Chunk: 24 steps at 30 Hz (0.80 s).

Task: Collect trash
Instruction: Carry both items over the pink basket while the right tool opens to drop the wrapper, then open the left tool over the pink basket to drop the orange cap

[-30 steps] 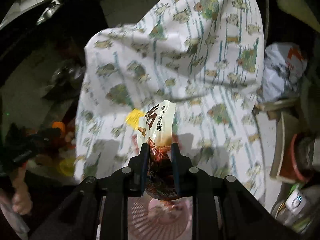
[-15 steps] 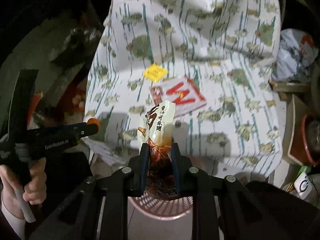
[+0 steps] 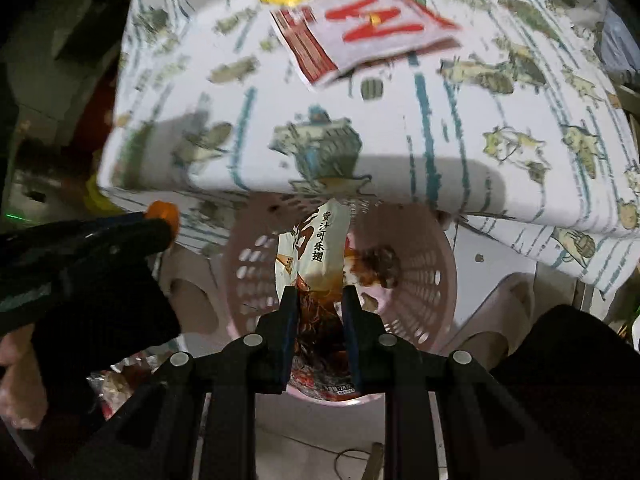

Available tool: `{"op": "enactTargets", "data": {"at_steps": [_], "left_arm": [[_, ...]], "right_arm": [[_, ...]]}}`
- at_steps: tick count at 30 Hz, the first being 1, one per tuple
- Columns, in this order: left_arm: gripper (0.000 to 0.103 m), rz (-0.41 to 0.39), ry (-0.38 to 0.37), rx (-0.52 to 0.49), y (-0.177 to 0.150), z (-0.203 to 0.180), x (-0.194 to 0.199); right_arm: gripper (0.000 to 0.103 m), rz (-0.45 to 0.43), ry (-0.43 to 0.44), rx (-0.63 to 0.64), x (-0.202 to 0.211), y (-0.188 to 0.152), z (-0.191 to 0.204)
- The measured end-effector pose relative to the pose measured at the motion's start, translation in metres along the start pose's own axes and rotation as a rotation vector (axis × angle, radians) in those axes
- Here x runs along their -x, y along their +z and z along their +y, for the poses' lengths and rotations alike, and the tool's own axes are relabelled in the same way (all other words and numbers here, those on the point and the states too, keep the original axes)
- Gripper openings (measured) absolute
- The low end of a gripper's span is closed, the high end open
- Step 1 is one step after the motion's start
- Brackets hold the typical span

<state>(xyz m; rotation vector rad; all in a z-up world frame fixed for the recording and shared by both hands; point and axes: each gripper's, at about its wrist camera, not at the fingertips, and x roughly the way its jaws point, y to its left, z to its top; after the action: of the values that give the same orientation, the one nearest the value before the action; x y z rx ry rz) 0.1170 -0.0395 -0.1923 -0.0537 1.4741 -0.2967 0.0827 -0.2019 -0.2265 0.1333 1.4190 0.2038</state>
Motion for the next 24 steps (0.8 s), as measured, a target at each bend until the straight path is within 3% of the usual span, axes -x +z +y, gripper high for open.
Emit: {"op": "enactTargets", "data": {"at_steps": [9, 17, 18, 19, 21, 24], "left_arm": [[0.028, 0.028, 0.017, -0.026, -0.007, -0.003, -0.012], [0.028, 0.07, 0.032, -0.024, -0.008, -0.006, -0.029], [0.035, 0.075, 0.053, -0.021, -0.007, -0.006, -0.032], [0.049, 0.08, 0.071, -0.013, -0.007, -0.004, -0.035], [0.068, 0.094, 0.089, -0.002, -0.007, -0.003, -0.038], [0.069, 0.093, 0.095, -0.027, -0.008, -0.004, -0.035]], "right_arm": [[0.025, 0.051, 0.021, -0.104, -0.043, 0.006, -0.017], [0.025, 0.031, 0.029, -0.143, -0.032, 0.007, -0.025], [0.025, 0.027, 0.036, -0.151, -0.03, 0.007, -0.026], [0.025, 0.021, 0.045, -0.157, -0.027, 0.009, -0.027], [0.025, 0.009, 0.059, -0.16, -0.022, 0.01, -0.027], [0.025, -0.012, 0.064, -0.146, -0.013, 0.012, -0.023]]}}
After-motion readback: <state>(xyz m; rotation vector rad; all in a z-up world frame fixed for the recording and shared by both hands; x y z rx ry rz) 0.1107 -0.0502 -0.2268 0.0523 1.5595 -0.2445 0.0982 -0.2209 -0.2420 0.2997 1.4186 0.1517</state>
